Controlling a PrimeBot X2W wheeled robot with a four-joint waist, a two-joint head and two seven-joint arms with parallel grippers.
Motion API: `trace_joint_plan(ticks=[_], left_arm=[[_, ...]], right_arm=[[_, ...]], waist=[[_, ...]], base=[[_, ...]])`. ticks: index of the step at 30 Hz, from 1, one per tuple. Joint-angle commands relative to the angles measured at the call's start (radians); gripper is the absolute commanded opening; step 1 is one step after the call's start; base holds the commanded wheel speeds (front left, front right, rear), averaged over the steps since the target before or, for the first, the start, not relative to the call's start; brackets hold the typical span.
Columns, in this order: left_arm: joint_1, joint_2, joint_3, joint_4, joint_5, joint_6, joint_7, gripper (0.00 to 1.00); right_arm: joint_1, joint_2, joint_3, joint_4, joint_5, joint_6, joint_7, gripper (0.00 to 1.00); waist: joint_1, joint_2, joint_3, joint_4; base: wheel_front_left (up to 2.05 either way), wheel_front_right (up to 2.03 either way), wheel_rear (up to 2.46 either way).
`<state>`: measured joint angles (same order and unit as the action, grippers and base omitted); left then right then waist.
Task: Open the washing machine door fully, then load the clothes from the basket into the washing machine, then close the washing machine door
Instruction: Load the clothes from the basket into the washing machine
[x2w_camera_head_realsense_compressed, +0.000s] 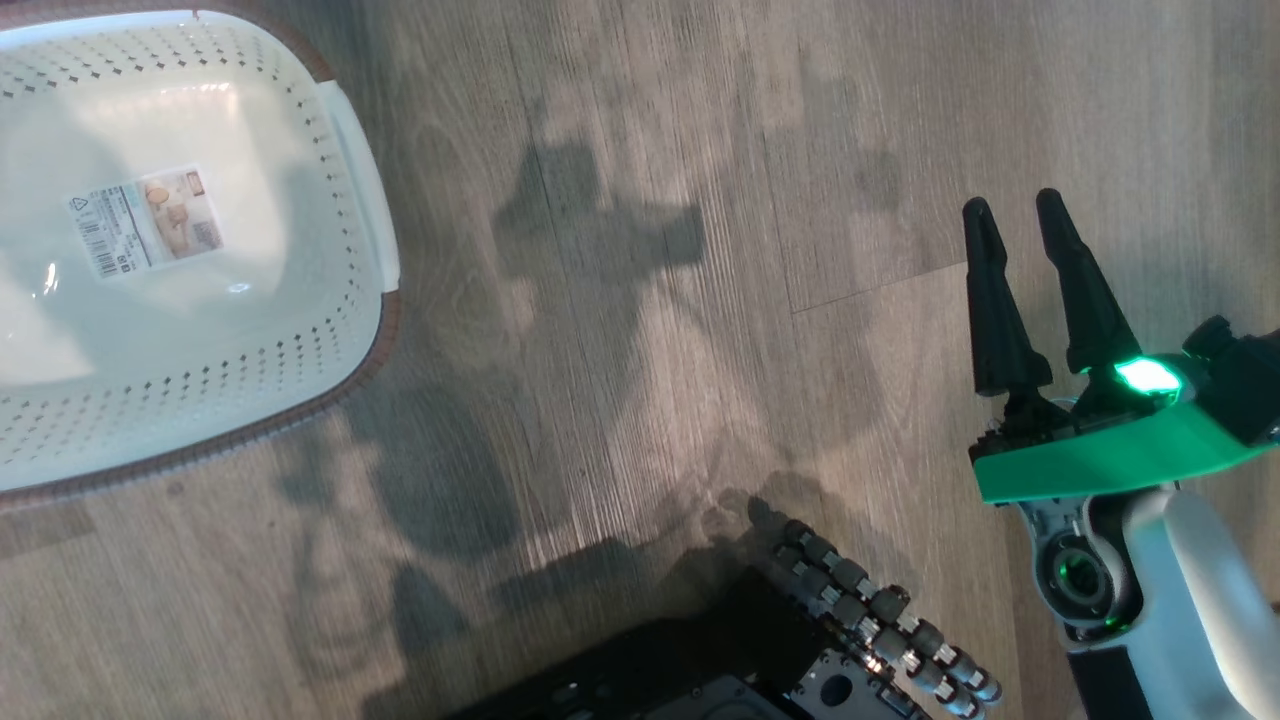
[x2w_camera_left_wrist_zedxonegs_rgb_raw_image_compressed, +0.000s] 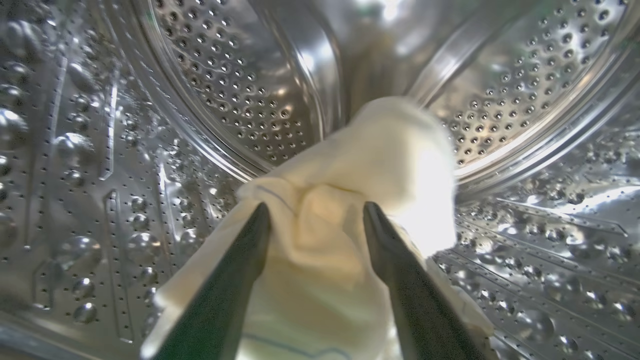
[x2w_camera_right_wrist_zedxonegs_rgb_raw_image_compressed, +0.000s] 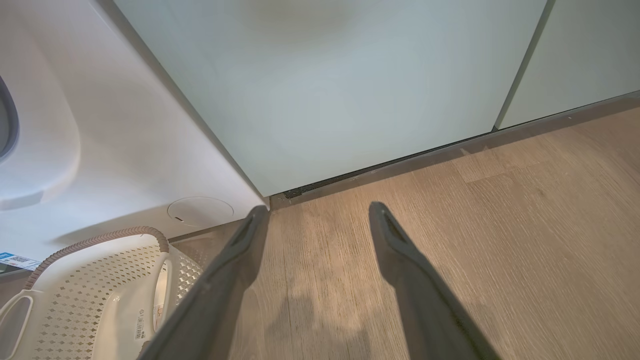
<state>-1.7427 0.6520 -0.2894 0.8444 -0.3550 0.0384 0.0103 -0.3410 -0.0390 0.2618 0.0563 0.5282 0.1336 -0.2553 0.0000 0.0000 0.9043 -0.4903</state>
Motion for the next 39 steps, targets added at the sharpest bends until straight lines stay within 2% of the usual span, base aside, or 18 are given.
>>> trace_joint_plan(ticks=[1,12,22,33,39], left_arm=[[-0.012,0.023,0.001,-0.025,-0.001,-0.005,0.009,1.0],[0.004,0.003,-0.024,0.003,-0.003,-0.002,-0.003,1.0],[0.112,-0.038,-0.033,-0.037,-0.029,0.021,-0.035,1.0],[0.345,-0.062,0.002,-0.206,-0.107,0.054,-0.074,1.0],[0.547,-0.067,0.026,-0.381,-0.136,0.12,-0.106,1.0]], right_arm=[[0.012,-0.011,0.012,-0.017,0.009,-0.003,-0.006,1.0],[-0.001,-0.011,-0.008,-0.01,-0.001,-0.003,-0.006,1.0],[0.011,-0.011,-0.064,-0.008,-0.046,-0.003,-0.006,1.0],[0.035,-0.011,-0.114,-0.006,-0.099,-0.003,-0.006,1.0],[0.051,-0.011,-0.147,-0.005,-0.133,-0.003,-0.006,1.0]], waist=[[0.0,0.0,0.001,0.001],[0.0,0.0,-0.011,0.021],[0.0,0.0,-0.073,0.088],[0.0,0.0,-0.15,0.152],[0.0,0.0,-0.203,0.194]], base=[[0.0,0.0,0.0],[0.0,0.0,0.0],[0.0,0.0,0.0],[0.0,0.0,0.0],[0.0,0.0,0.0]])
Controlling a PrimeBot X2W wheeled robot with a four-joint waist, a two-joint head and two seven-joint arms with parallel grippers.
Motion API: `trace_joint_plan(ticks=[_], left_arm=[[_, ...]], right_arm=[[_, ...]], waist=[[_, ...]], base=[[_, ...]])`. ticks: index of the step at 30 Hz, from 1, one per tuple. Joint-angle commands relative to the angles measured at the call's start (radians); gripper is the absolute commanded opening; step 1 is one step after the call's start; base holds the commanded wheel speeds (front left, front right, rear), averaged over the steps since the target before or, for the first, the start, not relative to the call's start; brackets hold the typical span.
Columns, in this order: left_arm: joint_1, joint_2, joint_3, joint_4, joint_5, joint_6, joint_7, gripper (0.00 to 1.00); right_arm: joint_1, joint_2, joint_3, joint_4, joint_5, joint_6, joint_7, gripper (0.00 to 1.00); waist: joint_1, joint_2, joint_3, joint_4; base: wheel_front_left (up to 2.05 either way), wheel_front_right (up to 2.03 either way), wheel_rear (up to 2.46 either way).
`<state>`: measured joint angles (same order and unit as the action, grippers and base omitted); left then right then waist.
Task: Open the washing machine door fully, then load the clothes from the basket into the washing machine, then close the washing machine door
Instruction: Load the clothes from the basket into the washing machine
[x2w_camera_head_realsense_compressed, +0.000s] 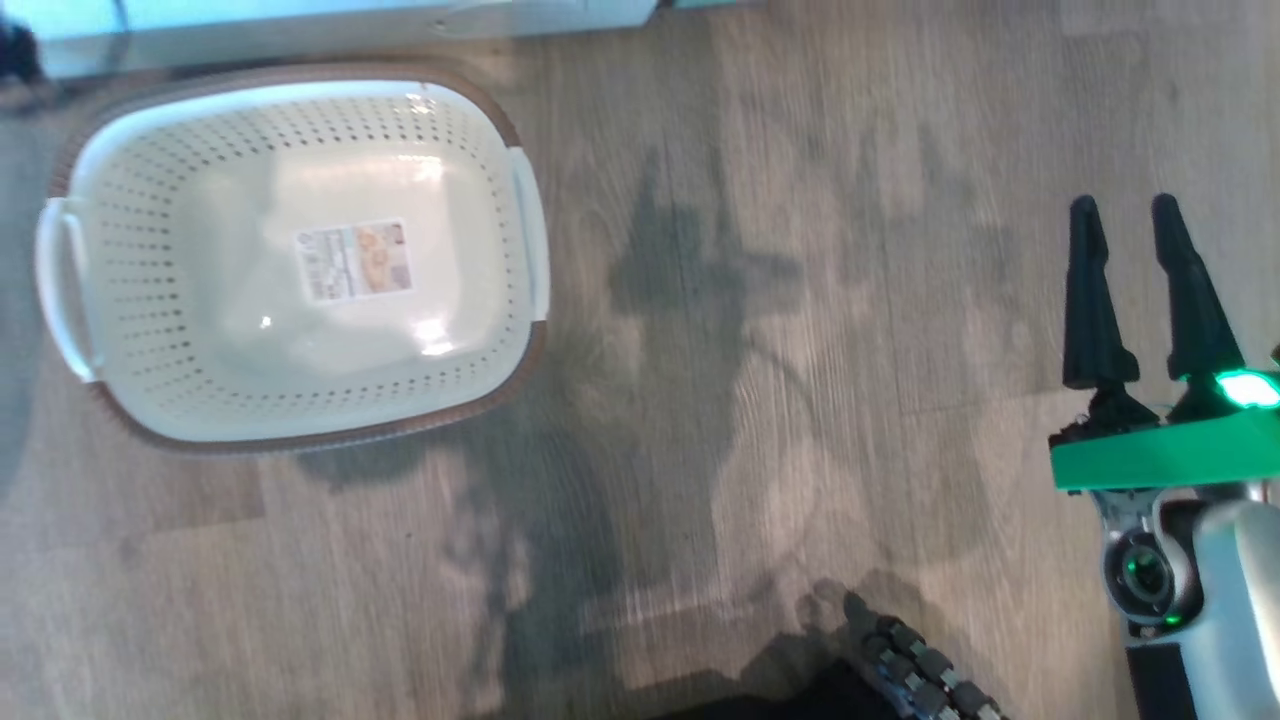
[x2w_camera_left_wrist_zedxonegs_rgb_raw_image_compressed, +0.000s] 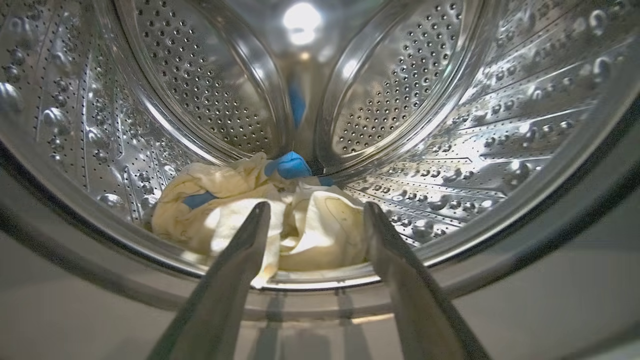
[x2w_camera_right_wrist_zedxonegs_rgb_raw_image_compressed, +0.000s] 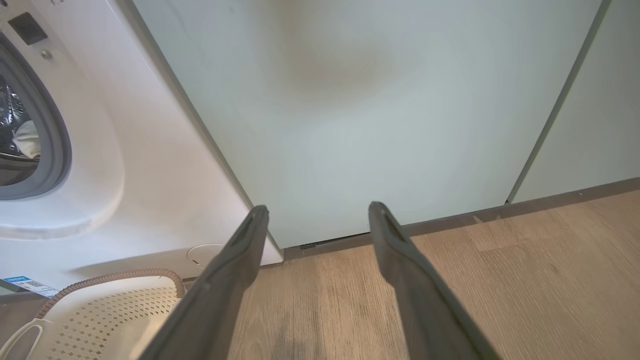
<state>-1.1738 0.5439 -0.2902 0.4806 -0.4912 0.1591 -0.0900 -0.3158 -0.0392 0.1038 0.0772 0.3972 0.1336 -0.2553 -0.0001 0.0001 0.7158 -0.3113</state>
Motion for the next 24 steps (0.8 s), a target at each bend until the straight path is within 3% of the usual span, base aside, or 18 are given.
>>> trace_joint_plan(ticks=[1,16,24], left_arm=[[0.014,0.038,0.035,-0.051,-0.01,0.01,-0.009,1.0],[0.585,0.0,0.071,-0.471,-0.027,0.201,-0.113,1.0],[0.814,-0.045,0.063,-0.591,-0.012,0.265,-0.151,1.0]], right_arm=[[0.029,-0.011,0.007,-0.024,-0.009,-0.003,-0.006,1.0],[0.084,-0.032,-0.051,-0.023,-0.092,-0.003,-0.003,1.0],[0.129,-0.055,-0.083,-0.056,-0.116,-0.003,0.043,1.0]], waist=[[0.0001,-0.0001,-0.024,0.022],[0.0001,-0.0001,-0.205,0.133],[0.0001,-0.0001,-0.31,0.202]], base=[[0.0,0.0,0.0],[0.0,0.0,0.0],[0.0,0.0,0.0]])
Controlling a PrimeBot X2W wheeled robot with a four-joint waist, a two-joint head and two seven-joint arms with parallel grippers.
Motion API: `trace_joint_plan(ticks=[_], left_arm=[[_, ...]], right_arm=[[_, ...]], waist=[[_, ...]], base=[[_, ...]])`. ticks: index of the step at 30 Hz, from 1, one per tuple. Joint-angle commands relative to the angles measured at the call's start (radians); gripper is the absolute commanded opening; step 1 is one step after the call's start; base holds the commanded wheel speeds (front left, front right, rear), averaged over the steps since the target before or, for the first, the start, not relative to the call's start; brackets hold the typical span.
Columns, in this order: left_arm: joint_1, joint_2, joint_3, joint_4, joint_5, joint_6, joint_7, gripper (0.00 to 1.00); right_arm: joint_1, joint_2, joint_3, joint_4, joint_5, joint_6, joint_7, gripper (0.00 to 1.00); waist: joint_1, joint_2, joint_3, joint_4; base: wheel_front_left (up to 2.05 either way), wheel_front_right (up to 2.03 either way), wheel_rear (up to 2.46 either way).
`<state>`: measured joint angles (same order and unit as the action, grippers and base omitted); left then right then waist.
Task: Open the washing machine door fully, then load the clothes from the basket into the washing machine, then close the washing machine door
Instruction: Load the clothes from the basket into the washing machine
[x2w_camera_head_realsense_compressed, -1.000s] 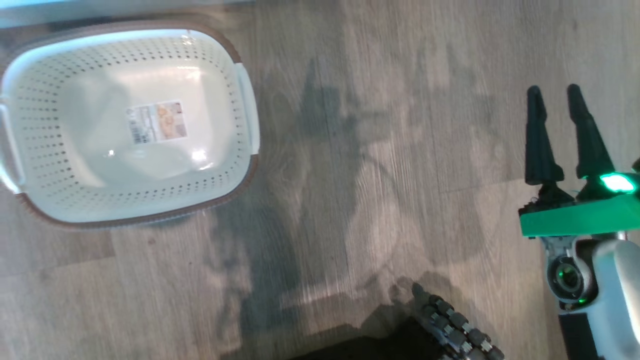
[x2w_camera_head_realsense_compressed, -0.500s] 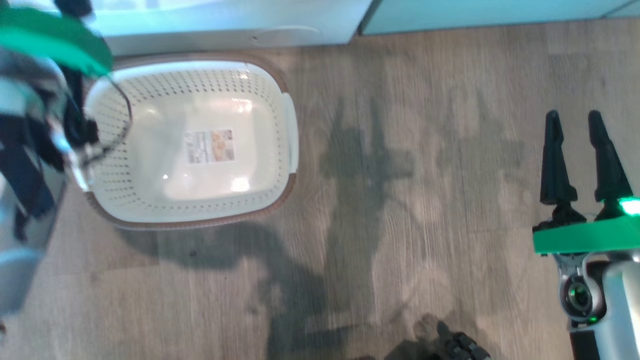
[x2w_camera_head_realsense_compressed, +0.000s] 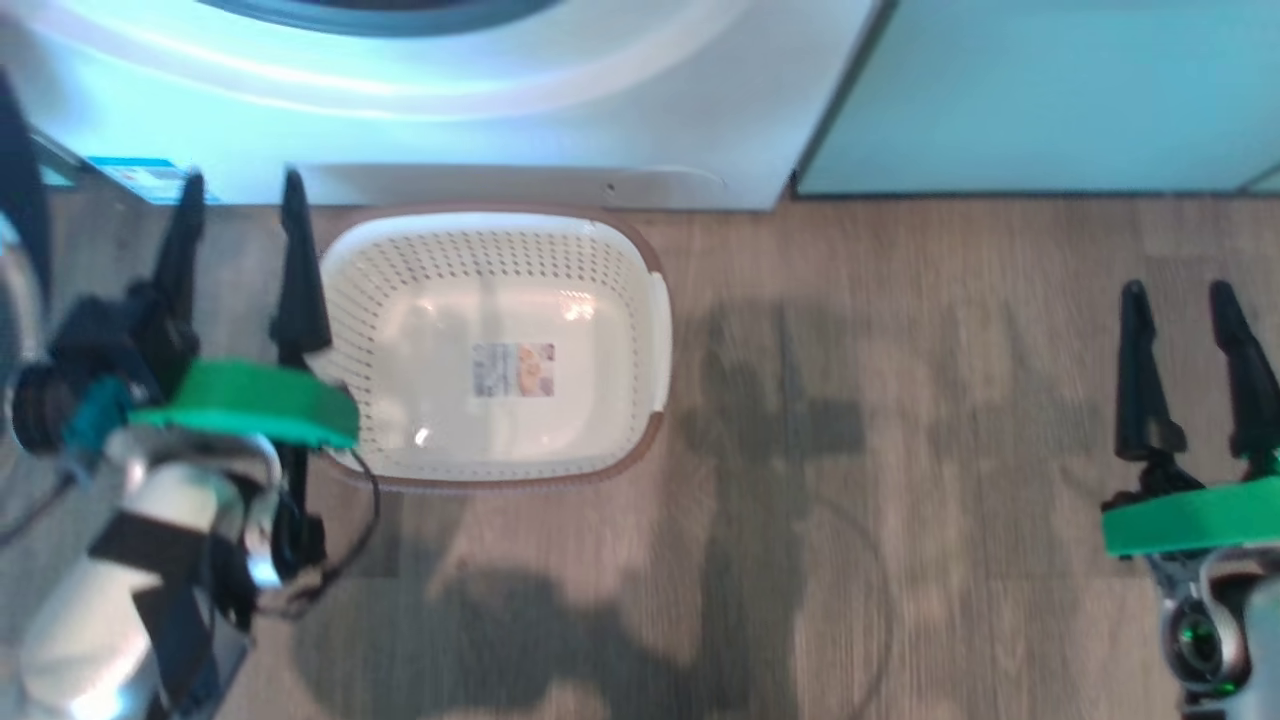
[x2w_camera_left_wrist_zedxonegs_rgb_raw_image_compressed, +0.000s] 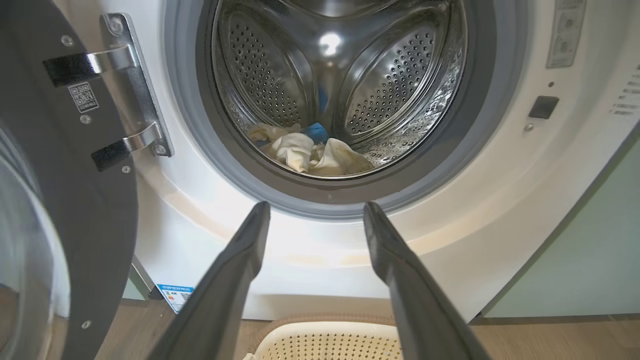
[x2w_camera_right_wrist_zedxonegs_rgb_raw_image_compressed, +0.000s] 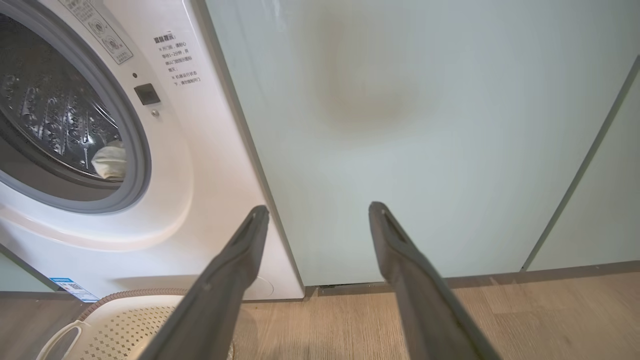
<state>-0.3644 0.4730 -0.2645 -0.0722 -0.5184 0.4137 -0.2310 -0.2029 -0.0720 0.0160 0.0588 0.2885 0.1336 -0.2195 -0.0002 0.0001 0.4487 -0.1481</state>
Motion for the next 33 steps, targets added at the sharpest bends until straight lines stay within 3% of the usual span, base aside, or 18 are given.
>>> trace_joint_plan(ticks=[1,13,33], left_arm=[[0.028,0.02,0.034,-0.05,0.019,0.016,-0.013,1.0],[0.221,-0.016,-0.025,-0.126,0.048,0.044,-0.023,1.0],[0.332,-0.016,-0.082,-0.135,0.026,0.023,-0.008,1.0]], right_arm=[[0.024,-0.025,0.0,-0.045,-0.011,-0.003,0.014,1.0],[0.131,-0.024,-0.037,-0.132,-0.04,-0.003,0.098,1.0],[0.268,0.01,-0.063,-0.218,-0.063,-0.003,0.17,1.0]], waist=[[0.0002,-0.0001,-0.055,0.048],[0.0002,-0.0001,-0.177,0.133],[0.0002,-0.0001,-0.321,0.138]], base=[[0.0,0.0,0.0],[0.0,0.0,0.0],[0.0,0.0,0.0]])
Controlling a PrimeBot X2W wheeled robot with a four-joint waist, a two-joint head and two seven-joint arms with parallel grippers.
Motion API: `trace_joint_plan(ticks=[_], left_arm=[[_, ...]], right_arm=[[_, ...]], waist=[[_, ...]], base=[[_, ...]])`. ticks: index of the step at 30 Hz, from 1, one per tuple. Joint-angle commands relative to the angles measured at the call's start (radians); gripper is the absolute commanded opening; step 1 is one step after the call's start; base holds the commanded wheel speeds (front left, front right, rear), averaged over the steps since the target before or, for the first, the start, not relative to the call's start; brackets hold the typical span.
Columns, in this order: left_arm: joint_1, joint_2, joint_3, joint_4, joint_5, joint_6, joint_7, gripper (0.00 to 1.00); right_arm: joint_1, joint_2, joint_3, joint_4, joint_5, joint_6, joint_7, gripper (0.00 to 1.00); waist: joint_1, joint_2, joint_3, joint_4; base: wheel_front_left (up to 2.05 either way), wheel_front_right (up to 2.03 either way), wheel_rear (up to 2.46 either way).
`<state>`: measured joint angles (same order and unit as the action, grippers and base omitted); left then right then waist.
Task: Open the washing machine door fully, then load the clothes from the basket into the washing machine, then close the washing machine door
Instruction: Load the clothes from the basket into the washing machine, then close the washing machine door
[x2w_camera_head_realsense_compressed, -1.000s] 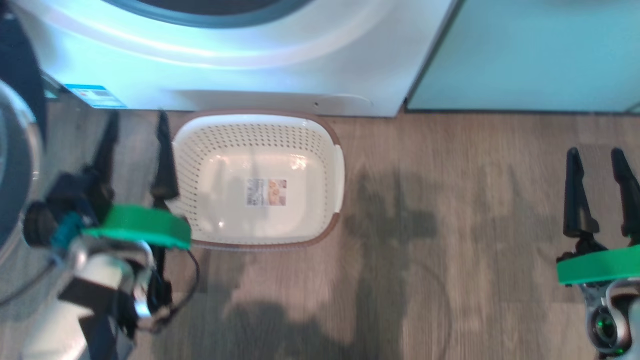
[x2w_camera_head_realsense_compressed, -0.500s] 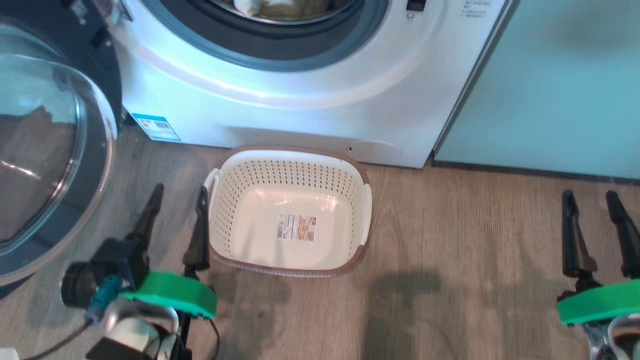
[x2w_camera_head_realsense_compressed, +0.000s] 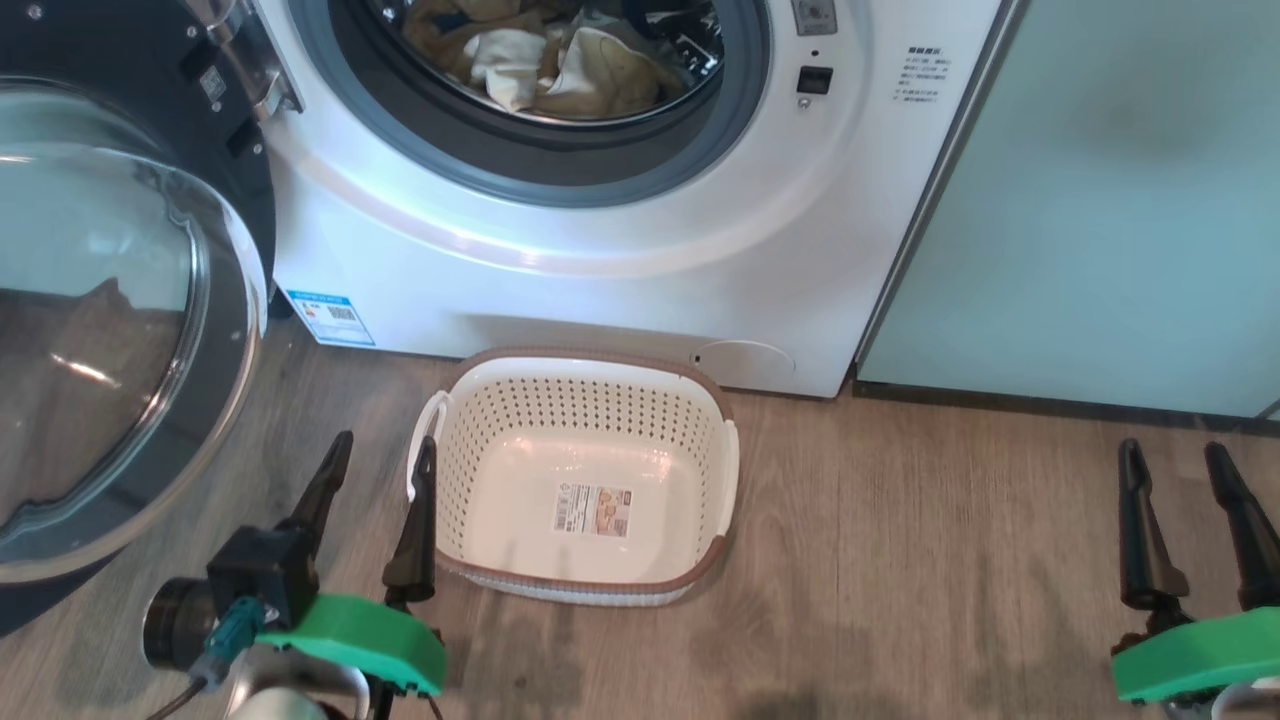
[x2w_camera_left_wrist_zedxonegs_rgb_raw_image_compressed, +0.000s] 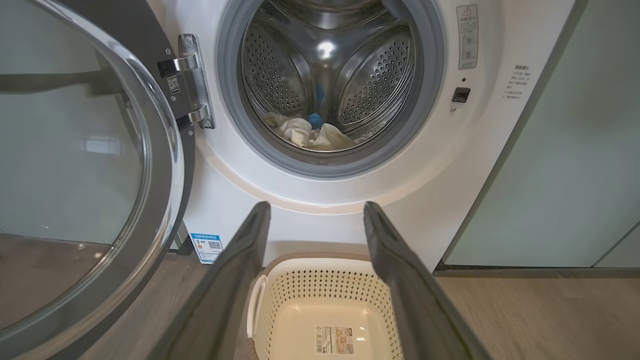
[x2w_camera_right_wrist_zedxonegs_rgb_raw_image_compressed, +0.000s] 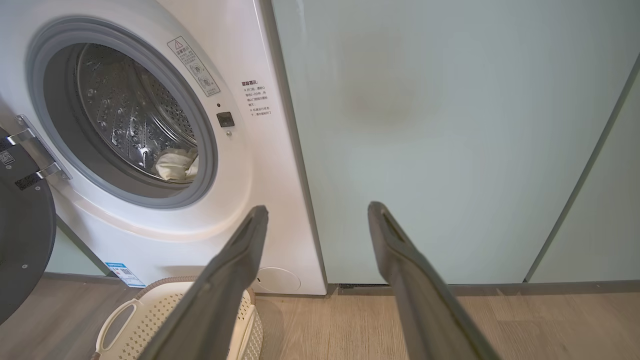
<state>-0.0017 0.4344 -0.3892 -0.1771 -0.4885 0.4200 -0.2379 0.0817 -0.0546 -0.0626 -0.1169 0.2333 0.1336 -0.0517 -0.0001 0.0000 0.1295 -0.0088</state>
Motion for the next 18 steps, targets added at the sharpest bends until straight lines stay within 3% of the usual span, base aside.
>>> trace_joint_plan(ticks=[1,18], left_arm=[[-0.03,0.023,0.04,-0.03,-0.005,0.015,0.001,1.0],[-0.019,0.029,0.028,-0.02,0.002,0.023,0.005,1.0]], right_arm=[[-0.014,-0.006,0.016,-0.045,-0.009,-0.003,0.004,1.0],[0.011,0.001,0.022,-0.062,-0.016,-0.003,0.021,1.0]], waist=[[0.0001,0.0,-0.006,-0.002],[0.0001,0.0,-0.042,-0.012]], base=[[0.0,0.0,0.0],[0.0,0.0,0.0]])
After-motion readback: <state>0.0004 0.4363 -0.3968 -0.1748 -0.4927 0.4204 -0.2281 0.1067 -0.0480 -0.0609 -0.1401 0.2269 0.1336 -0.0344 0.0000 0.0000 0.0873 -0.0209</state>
